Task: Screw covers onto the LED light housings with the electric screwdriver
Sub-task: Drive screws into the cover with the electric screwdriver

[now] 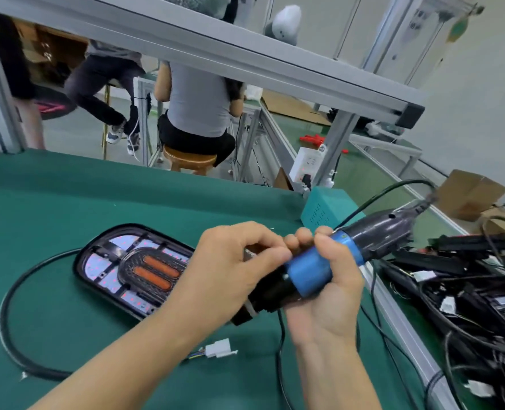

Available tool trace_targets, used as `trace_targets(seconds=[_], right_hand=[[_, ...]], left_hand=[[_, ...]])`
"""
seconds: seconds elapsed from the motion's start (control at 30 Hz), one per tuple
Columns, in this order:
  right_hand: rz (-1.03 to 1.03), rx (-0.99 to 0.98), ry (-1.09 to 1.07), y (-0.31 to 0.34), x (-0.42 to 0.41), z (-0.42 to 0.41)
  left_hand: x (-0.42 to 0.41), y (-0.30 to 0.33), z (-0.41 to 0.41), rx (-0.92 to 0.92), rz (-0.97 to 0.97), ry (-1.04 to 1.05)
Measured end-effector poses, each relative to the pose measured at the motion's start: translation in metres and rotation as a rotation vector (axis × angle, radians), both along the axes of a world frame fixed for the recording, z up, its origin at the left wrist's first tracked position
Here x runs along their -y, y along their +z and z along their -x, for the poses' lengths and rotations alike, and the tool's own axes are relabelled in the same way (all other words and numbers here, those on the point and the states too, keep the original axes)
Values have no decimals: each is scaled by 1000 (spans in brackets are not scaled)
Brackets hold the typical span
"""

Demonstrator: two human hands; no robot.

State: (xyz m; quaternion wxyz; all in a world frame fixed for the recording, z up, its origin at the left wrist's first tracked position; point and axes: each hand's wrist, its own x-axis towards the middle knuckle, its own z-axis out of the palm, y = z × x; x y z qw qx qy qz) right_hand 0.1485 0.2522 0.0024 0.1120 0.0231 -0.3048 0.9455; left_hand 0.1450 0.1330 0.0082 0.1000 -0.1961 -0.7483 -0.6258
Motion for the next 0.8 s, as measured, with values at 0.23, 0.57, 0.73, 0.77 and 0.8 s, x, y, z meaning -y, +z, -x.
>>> trace_targets(seconds=[0.23,0.57,0.73,0.77,0.8], right_hand=[[-50,-152,-208,29,-8,5],[-105,-196,-164,27,17,9],[-144,-208,-251,33,3,9],[-158,-200,-268,33,-1,8],[-174,-191,-279,33,-3,8]], left_hand=[[64,-33,-5,210,89,87],[84,-42,-13,256,94,116],[60,-50,1,-37,423,219],[50,-53,7,-93,551,230],[40,-58,16,-150,687,246]])
